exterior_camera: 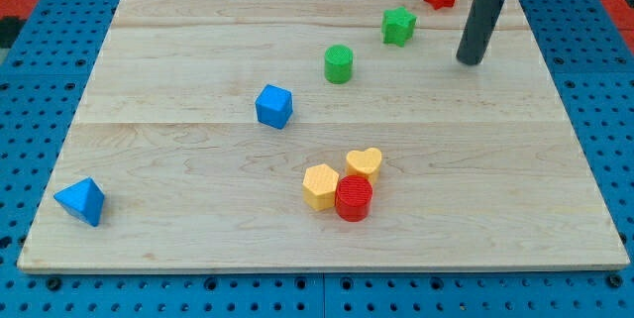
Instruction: Push the red star towards the top left of the board
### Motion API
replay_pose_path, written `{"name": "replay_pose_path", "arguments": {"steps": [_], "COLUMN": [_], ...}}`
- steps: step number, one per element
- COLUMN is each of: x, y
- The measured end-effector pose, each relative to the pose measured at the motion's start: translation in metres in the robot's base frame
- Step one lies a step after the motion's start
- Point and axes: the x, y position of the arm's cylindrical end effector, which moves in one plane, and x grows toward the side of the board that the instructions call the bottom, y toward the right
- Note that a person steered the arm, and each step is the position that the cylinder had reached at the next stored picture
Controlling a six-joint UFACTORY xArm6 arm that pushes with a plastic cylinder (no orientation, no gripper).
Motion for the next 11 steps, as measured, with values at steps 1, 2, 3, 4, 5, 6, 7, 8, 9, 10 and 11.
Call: {"name": "replay_pose_path", "arguments": {"steps": [1,2,3,4,5,6,7,8,9,10,11], "x": [-0.076,-0.119,-0.121,-0.121,-0.118,-0.113,-0.091,-0.051,-0.060,-0.094,-0.120], "y": [0.022,0.025,-0.006,-0.142,-0.248,-0.248,-0.229,-0.234,-0.288,-0.293,-0.293]}}
